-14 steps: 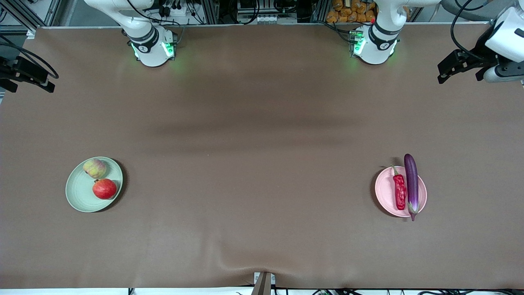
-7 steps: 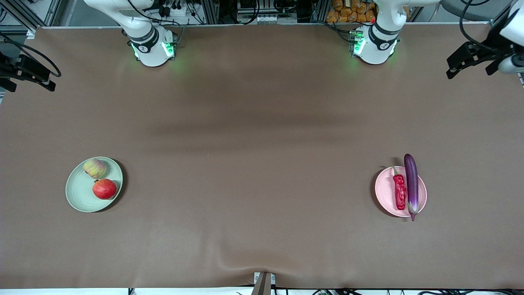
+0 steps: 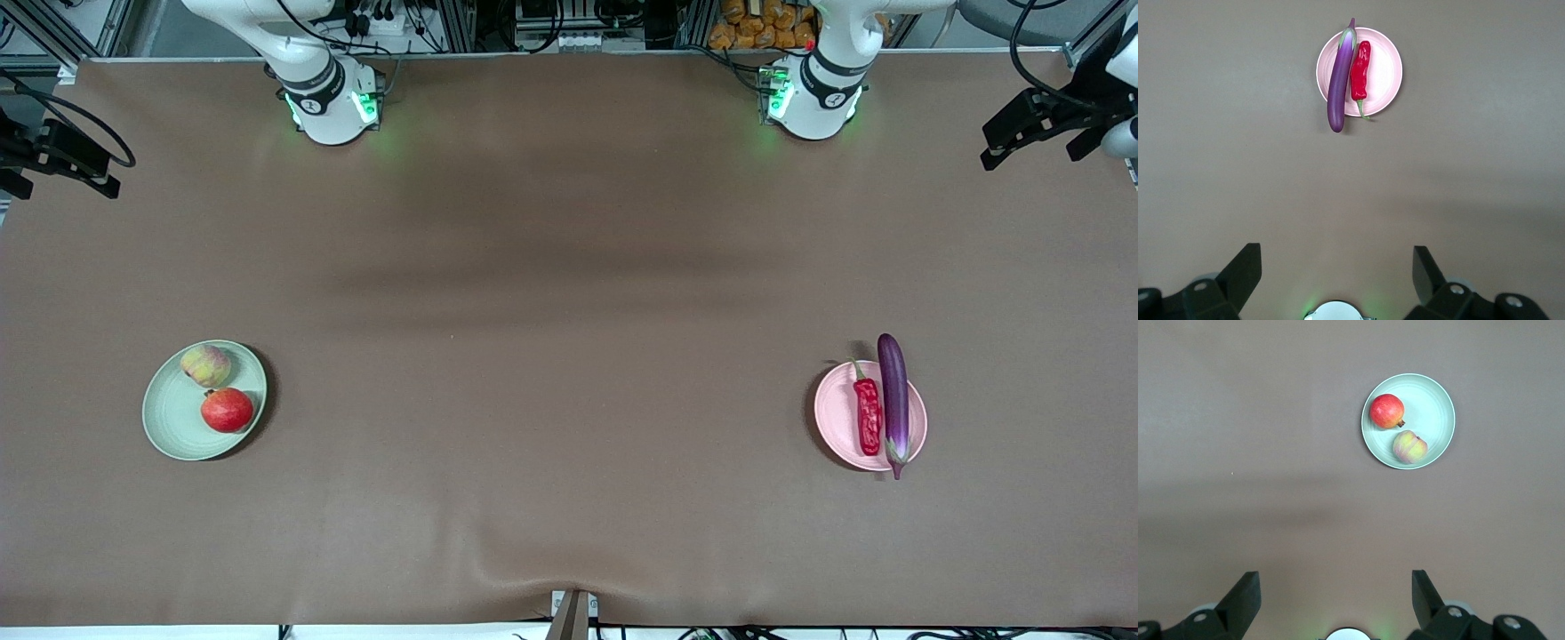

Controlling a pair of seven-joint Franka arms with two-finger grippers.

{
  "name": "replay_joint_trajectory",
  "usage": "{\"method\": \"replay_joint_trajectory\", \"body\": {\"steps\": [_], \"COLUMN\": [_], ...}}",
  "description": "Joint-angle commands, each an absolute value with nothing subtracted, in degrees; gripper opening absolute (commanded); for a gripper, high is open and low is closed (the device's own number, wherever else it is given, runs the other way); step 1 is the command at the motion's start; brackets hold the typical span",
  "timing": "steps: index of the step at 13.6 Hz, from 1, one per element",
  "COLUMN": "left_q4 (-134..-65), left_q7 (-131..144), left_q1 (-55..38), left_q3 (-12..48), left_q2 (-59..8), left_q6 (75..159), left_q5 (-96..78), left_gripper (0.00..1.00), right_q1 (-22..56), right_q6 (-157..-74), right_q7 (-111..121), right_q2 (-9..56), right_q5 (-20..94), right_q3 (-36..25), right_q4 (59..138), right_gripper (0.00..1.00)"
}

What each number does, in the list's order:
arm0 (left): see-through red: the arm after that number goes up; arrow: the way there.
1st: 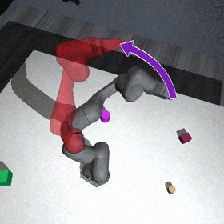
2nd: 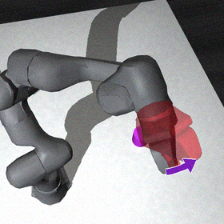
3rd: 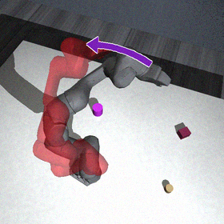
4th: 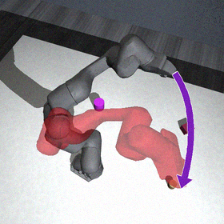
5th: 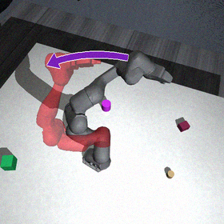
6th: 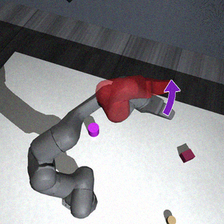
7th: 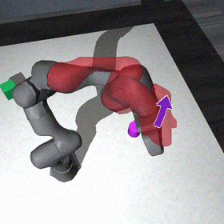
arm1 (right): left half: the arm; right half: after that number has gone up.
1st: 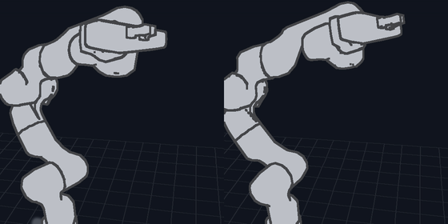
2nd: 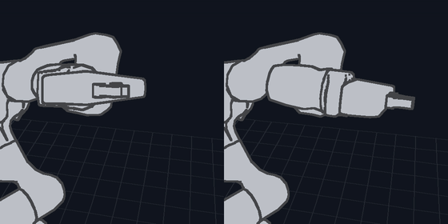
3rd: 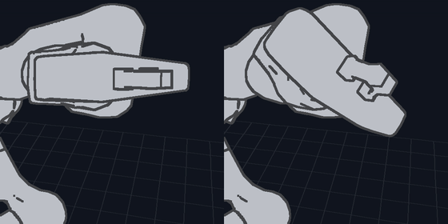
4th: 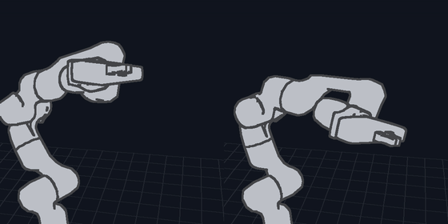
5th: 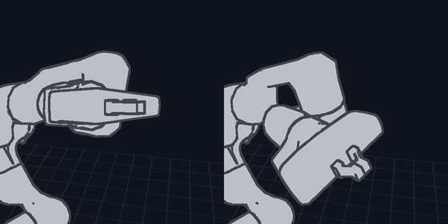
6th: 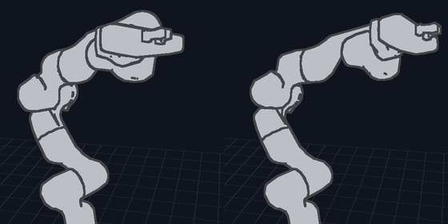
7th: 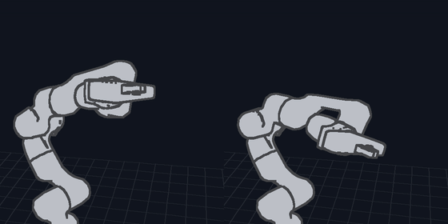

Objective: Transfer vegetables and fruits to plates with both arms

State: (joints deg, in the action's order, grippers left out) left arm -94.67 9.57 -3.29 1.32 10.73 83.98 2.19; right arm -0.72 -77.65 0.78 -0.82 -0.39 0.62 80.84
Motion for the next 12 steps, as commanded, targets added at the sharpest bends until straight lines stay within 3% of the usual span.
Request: {"method": "replay_joint_trajectory", "body": {"steps": [1,12], "left_q4": [-92.8,-93.2], "left_q7": [8.6,8.5], "left_q1": [-2.5,-2.8], "left_q3": [1.8,1.5], "left_q2": [9.9,10.1], "left_q6": [82.2,81.2], "left_q5": [1.1,1.1], "left_gripper": [1.0,1.0], "right_q1": [-0.6,-2.6], "right_q6": [-78.4,-80.3], "right_q7": [1.3,1.4], "right_q2": [-1.7,-1.6], "right_q5": [-0.3,3.6], "right_q3": [0.6,-0.3], "right_q4": [82.3,84.8], "right_gripper": [1.0,1.0]}}
